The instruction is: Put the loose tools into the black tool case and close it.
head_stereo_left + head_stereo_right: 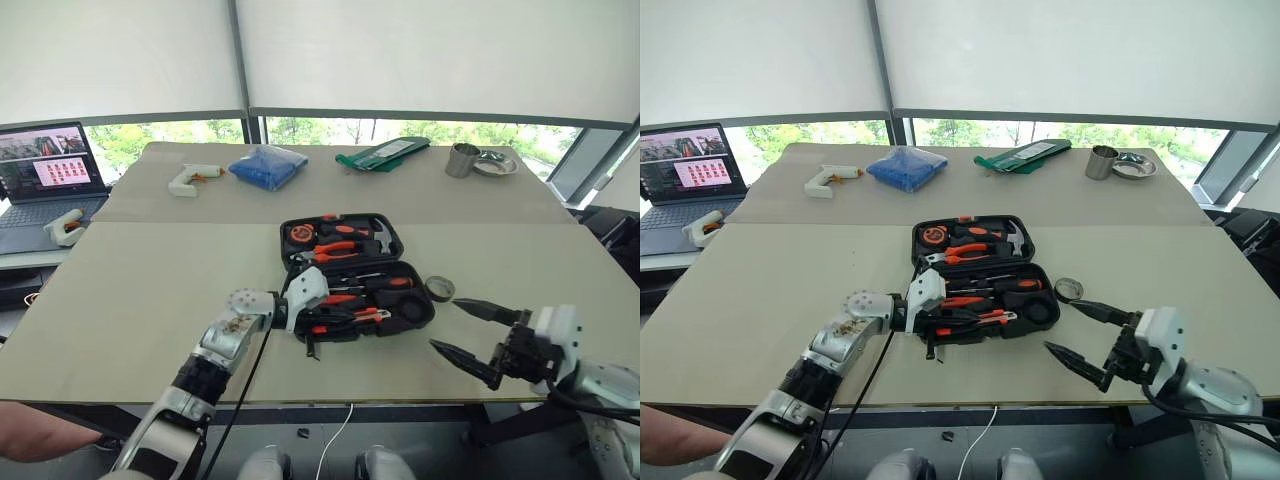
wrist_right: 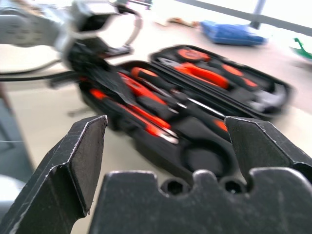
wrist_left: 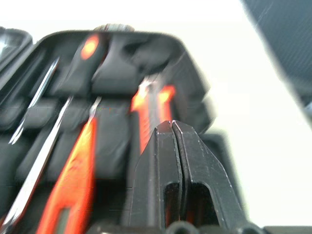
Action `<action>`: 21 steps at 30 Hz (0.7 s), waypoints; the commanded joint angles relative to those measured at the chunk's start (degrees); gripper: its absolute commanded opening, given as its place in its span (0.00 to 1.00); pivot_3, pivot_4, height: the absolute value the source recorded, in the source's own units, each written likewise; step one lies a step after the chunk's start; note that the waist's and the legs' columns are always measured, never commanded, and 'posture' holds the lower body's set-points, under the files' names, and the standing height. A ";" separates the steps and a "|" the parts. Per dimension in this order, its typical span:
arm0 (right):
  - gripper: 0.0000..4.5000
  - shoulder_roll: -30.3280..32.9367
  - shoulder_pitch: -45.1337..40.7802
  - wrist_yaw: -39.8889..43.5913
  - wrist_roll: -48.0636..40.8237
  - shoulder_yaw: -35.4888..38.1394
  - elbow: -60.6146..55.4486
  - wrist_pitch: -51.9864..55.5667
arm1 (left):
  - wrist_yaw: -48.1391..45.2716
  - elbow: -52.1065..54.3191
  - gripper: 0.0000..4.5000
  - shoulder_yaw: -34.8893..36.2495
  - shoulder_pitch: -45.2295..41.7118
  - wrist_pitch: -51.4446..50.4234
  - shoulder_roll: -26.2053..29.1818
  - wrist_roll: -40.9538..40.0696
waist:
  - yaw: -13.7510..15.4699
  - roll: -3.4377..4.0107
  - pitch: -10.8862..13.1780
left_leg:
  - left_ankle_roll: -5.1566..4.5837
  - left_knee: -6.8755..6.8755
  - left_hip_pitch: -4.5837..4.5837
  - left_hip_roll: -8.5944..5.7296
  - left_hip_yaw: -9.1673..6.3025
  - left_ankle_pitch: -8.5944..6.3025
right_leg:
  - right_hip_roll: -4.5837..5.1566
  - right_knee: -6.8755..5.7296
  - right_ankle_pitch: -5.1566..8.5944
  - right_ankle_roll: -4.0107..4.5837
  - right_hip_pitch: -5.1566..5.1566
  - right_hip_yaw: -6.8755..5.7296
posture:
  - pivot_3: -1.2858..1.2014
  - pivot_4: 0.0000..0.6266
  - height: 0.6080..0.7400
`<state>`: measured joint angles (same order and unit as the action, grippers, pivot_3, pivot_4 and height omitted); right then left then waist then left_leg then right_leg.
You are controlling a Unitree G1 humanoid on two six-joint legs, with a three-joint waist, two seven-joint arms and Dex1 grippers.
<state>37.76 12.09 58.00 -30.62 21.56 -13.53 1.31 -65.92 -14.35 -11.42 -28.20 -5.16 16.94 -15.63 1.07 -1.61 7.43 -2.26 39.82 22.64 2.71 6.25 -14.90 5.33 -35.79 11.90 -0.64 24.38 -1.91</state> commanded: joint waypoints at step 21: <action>1.00 20.96 -20.22 3.53 5.87 -8.56 9.30 17.79 | -7.32 18.38 0.99 22.42 16.13 -1.46 21.93 -17.55 | -1.71 0.42 0.74 | 0.00 -0.07 -0.37 0.06 0.28 0.01 | -0.08 -0.04 0.11 -0.16 0.02 0.45 | 0.52 0.24 1.00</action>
<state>57.38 -4.94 59.28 -24.94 17.28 -2.88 14.69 -73.76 2.96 10.37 -11.40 -7.40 38.95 -32.68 -0.64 -1.18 8.17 -2.25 39.73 22.27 2.82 6.50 -14.88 5.17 -35.83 12.02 -0.78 24.39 -1.50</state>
